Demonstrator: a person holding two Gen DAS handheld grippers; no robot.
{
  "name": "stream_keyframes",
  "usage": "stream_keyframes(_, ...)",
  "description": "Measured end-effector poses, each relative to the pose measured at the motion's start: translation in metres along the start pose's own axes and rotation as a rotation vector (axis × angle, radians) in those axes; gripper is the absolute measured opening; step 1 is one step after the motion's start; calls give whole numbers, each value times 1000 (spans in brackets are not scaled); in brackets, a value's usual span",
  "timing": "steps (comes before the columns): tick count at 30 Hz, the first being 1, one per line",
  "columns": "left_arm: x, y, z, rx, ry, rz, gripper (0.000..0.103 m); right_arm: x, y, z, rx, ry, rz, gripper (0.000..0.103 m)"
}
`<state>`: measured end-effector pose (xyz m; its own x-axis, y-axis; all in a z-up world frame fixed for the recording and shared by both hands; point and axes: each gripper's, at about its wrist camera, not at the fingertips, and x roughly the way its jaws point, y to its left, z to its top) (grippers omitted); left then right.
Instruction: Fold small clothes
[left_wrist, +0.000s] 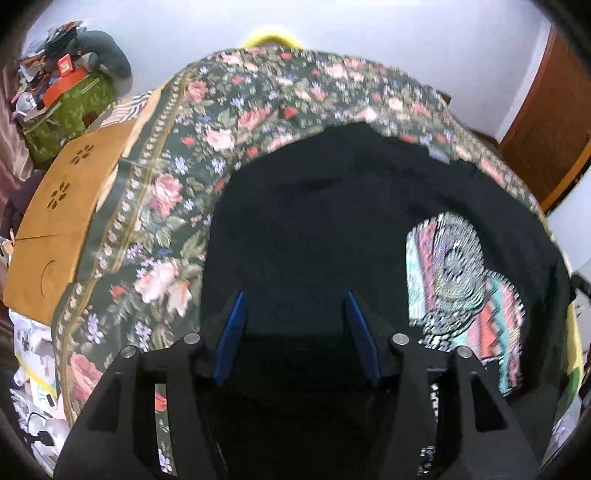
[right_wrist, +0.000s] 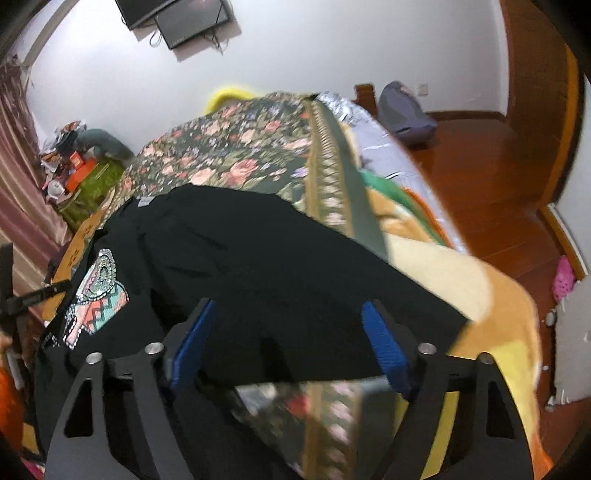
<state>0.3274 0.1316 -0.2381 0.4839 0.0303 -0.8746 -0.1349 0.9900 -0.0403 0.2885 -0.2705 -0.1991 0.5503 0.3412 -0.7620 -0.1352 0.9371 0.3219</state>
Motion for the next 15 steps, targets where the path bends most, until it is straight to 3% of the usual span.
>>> stream_keyframes(5, 10, -7, -8, 18, -5, 22, 57, 33, 3, 0, 23, 60, -28, 53)
stream_keyframes(8, 10, -11, -8, 38, -15, 34, 57, 34, 4, -3, -3, 34, -71, 32)
stream_keyframes(10, 10, -12, -8, 50, -20, 42, 57, 31, 1, -4, 1, 29, -55, 14)
stream_keyframes(15, 6, -14, -8, 55, -12, 54, 57, 21, -3, -3, -16, 16, -48, 8)
